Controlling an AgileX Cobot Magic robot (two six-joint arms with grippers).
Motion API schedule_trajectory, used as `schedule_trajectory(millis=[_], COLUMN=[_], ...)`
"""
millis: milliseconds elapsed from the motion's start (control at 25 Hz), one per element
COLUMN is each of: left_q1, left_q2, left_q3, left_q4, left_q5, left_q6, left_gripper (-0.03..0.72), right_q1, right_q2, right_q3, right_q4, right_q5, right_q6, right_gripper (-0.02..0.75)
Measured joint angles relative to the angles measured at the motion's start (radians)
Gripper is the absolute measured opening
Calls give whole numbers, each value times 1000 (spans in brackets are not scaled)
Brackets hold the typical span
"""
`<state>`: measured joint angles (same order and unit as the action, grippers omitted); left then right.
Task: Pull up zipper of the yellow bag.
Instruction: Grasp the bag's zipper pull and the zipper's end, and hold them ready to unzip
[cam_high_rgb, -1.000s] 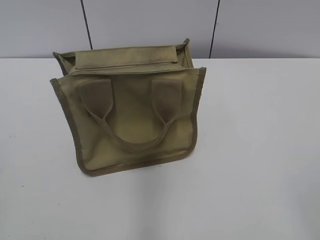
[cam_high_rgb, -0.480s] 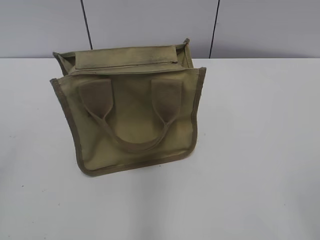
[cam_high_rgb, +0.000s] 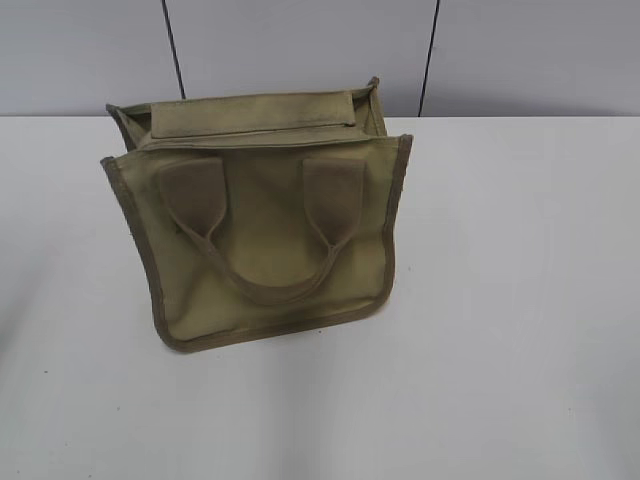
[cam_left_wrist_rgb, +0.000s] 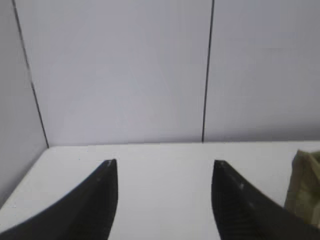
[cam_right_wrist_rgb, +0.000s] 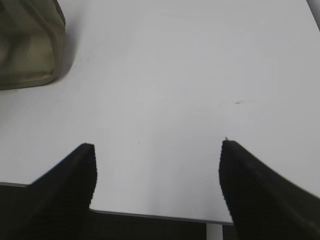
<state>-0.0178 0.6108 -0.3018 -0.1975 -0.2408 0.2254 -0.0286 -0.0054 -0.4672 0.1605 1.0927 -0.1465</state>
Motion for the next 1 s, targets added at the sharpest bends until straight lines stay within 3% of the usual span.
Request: schedule_trajectory(millis=[240,320,360,400,520,640,1000], left_q1=[-154,-194,-210,-210,-211,-212,-212], left_q2=[396,493,605,605,757,892,1242], left_q3=[6,6,6,6,6,6,-78], left_q4=[71,131,229,229,398,517,601], left_q5=[-176,-263,-327,-327,-408,-536,-844], left_q6=[-39,-100,-193,-193,-313,-349,-358], left_gripper=[423,398,373,373,353,340,333], right_q1=[0,0,0,0,0,0,0], right_q2=[0,0,0,0,0,0,0], right_q3=[0,0,0,0,0,0,0], right_q4=[1,1,1,1,1,1,1], right_q5=[0,0,0,0,0,0,0], right_q6=[0,0,0,0,0,0,0], right_gripper=[582,582,582,582,582,582,582])
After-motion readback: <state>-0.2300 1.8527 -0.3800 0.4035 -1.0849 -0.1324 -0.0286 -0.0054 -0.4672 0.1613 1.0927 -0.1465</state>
